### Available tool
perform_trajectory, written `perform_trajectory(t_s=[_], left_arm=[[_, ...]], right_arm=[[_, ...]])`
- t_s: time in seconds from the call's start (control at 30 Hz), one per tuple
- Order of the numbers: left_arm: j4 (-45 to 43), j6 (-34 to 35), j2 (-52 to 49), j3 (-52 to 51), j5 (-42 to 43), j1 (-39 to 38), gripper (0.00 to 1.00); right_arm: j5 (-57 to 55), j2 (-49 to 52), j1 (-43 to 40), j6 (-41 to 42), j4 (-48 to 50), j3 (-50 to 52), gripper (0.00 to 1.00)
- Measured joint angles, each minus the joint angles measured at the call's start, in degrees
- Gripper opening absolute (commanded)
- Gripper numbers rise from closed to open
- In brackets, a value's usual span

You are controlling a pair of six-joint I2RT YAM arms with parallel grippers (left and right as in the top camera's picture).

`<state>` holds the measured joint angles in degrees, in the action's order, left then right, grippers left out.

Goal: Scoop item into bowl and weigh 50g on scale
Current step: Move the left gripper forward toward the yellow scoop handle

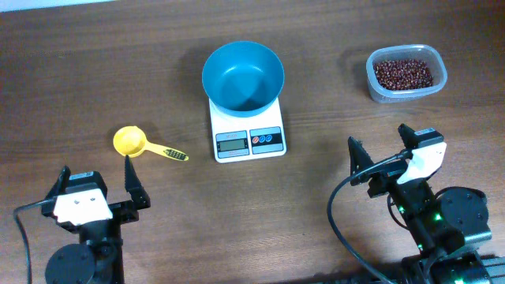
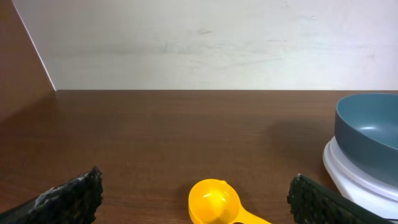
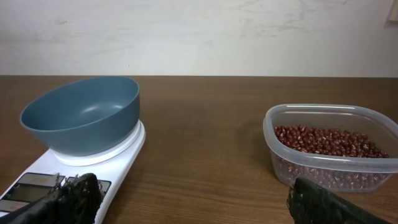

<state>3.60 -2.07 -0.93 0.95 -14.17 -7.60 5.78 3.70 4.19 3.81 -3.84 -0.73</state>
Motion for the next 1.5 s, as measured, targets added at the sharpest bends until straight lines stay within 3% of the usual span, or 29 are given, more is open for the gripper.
perform_trajectory(t_s=[1.03, 1.5], left_arm=[[0.0, 0.0, 0.0, 0.0, 0.2, 0.0, 0.99], [1.6, 6.1, 0.0, 2.8, 12.2, 0.0, 0.99]], right_arm=[[0.0, 0.0, 0.0, 0.0, 0.0, 0.0, 0.99], [0.0, 0.0, 0.0, 0.0, 0.0, 0.0, 0.99]])
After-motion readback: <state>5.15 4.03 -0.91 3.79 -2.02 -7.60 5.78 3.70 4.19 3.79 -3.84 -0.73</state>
